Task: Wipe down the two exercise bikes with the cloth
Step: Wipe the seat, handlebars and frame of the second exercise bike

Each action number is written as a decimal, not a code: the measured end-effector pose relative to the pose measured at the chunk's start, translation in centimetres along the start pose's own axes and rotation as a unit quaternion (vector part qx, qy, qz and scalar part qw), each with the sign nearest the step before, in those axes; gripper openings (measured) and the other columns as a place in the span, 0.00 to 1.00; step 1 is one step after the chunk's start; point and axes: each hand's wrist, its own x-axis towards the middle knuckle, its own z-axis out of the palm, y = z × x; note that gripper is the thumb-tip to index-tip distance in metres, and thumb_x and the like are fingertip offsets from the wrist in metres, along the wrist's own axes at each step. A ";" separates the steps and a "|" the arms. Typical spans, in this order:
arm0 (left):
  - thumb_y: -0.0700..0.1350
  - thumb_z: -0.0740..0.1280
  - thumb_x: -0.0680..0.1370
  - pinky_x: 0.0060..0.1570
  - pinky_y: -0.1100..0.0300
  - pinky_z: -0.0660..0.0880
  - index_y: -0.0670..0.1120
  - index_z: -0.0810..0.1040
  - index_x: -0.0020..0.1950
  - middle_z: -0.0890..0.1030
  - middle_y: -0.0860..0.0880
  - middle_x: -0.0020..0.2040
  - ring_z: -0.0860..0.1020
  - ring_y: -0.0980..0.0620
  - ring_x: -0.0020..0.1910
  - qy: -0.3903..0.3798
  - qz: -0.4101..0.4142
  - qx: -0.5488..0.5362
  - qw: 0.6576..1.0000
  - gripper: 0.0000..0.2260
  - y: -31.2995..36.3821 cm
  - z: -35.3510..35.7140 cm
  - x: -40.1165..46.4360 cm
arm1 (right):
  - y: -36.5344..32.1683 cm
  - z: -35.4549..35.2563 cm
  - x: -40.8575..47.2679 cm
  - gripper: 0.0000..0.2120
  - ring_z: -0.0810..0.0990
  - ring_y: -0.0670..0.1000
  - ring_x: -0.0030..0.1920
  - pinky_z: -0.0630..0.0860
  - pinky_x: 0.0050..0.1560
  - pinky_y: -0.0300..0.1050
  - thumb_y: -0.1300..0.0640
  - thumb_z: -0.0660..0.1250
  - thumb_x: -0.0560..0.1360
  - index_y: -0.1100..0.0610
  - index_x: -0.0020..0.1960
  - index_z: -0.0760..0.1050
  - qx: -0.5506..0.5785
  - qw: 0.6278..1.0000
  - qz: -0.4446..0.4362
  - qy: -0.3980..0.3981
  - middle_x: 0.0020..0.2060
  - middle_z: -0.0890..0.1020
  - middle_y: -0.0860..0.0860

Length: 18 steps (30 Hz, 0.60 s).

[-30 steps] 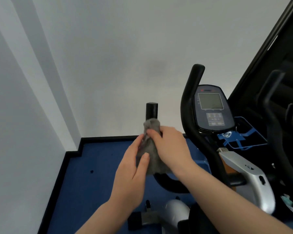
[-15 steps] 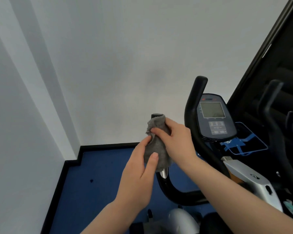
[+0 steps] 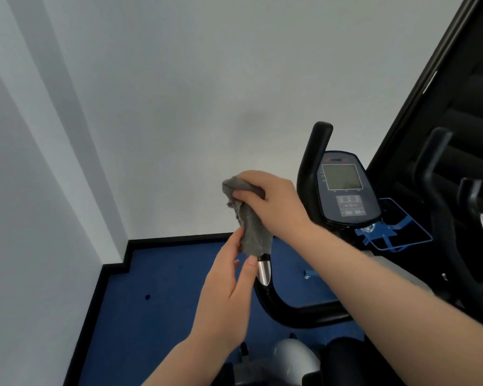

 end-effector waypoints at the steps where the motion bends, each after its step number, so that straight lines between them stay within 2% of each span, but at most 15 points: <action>1: 0.58 0.57 0.79 0.62 0.69 0.66 0.64 0.60 0.74 0.70 0.69 0.67 0.68 0.71 0.65 -0.001 -0.001 -0.005 1.000 0.23 0.0 0.0 -0.1 | 0.2 0.6 -0.7 0.12 0.79 0.42 0.54 0.74 0.60 0.41 0.56 0.68 0.75 0.51 0.57 0.80 0.063 0.996 0.032 0.047 0.53 0.83 0.43; 3: 0.58 0.57 0.77 0.64 0.66 0.66 0.61 0.59 0.75 0.71 0.66 0.68 0.68 0.69 0.65 -0.001 -0.003 -0.021 1.000 0.25 -0.3 0.2 -0.3 | 0.3 2.0 -1.8 0.17 0.78 0.39 0.56 0.72 0.62 0.35 0.56 0.68 0.75 0.49 0.63 0.76 0.142 0.979 0.081 0.120 0.55 0.82 0.42; 6: 0.56 0.58 0.79 0.64 0.66 0.65 0.63 0.58 0.75 0.71 0.67 0.68 0.68 0.69 0.66 0.007 -0.009 -0.024 1.000 0.24 -0.6 0.7 -1.0 | 0.1 2.5 -2.8 0.20 0.78 0.35 0.49 0.72 0.50 0.25 0.53 0.68 0.74 0.47 0.65 0.73 0.156 0.969 0.128 0.144 0.48 0.81 0.37; 7: 0.55 0.58 0.80 0.64 0.67 0.65 0.64 0.58 0.74 0.71 0.67 0.68 0.68 0.70 0.66 0.008 -0.010 -0.020 1.000 0.23 -0.7 0.9 -1.3 | 0.2 2.6 -3.6 0.16 0.78 0.34 0.45 0.72 0.45 0.26 0.53 0.68 0.74 0.45 0.61 0.76 0.144 0.970 0.136 0.141 0.42 0.81 0.36; 9: 0.53 0.58 0.80 0.63 0.66 0.67 0.65 0.60 0.72 0.72 0.67 0.66 0.69 0.70 0.64 0.012 -0.018 -0.022 1.000 0.21 -0.9 0.9 -1.8 | 0.8 2.8 -5.8 0.04 0.78 0.36 0.37 0.71 0.38 0.31 0.51 0.66 0.75 0.46 0.47 0.79 0.109 0.977 0.143 0.115 0.34 0.82 0.40; 13: 0.55 0.58 0.79 0.64 0.68 0.66 0.62 0.66 0.70 0.73 0.69 0.64 0.68 0.72 0.65 0.019 -0.024 0.005 1.000 0.19 -1.6 0.3 -2.4 | 0.7 1.6 -5.3 0.13 0.79 0.44 0.36 0.70 0.32 0.37 0.47 0.64 0.76 0.51 0.35 0.77 0.054 0.981 0.185 0.019 0.32 0.81 0.45; 14: 0.55 0.57 0.80 0.64 0.68 0.66 0.61 0.67 0.70 0.73 0.69 0.64 0.67 0.72 0.65 0.020 -0.026 0.010 0.999 0.19 -1.7 0.2 -2.5 | 0.4 1.4 -4.4 0.14 0.79 0.47 0.37 0.70 0.33 0.39 0.46 0.63 0.76 0.51 0.36 0.76 0.042 0.981 0.191 0.006 0.34 0.81 0.46; 16: 0.55 0.57 0.80 0.63 0.70 0.65 0.60 0.68 0.71 0.73 0.68 0.65 0.67 0.73 0.64 0.028 -0.018 0.016 0.999 0.18 -1.6 0.2 -2.8 | 0.0 1.6 -3.3 0.13 0.78 0.49 0.42 0.72 0.40 0.43 0.45 0.62 0.77 0.54 0.44 0.76 0.027 0.980 0.196 0.002 0.39 0.79 0.48; 18: 0.55 0.57 0.80 0.61 0.73 0.64 0.59 0.67 0.71 0.72 0.69 0.64 0.67 0.73 0.64 0.040 -0.009 0.019 0.999 0.19 -1.4 0.4 -3.0 | 0.1 2.1 -3.9 0.16 0.78 0.50 0.44 0.74 0.43 0.45 0.43 0.60 0.77 0.56 0.49 0.76 0.012 0.981 0.195 -0.003 0.42 0.79 0.49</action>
